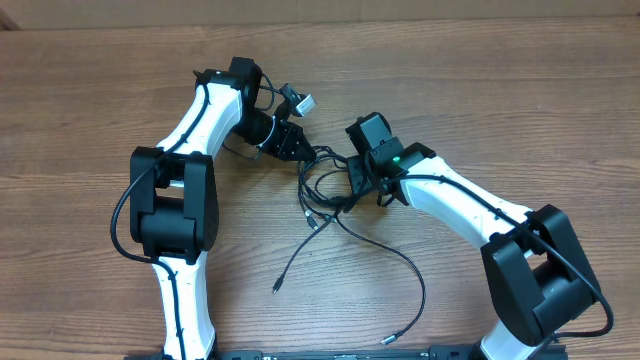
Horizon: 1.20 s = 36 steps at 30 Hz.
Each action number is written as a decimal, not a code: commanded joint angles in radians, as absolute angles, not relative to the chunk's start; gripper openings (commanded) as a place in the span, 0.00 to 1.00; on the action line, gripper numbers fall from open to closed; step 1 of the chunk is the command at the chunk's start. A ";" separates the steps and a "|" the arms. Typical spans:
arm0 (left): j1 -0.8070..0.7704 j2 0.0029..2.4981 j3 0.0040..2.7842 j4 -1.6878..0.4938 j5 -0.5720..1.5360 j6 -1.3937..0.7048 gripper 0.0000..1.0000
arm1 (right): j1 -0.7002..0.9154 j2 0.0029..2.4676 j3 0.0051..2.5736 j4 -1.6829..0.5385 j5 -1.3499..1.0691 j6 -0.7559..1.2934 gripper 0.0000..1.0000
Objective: Untangle cables
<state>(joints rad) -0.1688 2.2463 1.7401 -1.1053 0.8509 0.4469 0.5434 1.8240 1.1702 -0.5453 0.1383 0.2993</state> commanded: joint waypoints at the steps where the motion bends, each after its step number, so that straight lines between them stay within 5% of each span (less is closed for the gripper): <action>1: -0.171 2.262 1.762 -1.118 0.850 0.449 0.04 | 0.533 1.802 1.174 -0.527 0.160 0.437 0.52; 13: -0.171 2.262 1.763 -1.171 0.934 0.574 0.04 | 0.386 1.748 1.193 -0.540 -0.246 0.441 0.59; 19: -0.171 2.262 1.763 -1.169 0.934 0.565 0.04 | 0.290 1.748 1.193 -0.595 -0.610 0.441 0.53; 30: -0.171 2.262 1.763 -1.217 0.987 0.667 0.04 | 0.280 1.749 1.192 -0.682 -0.434 0.507 0.46; 36: -0.171 2.262 1.762 -1.295 1.076 0.853 0.04 | 0.243 1.749 1.192 -0.667 -0.471 0.807 0.78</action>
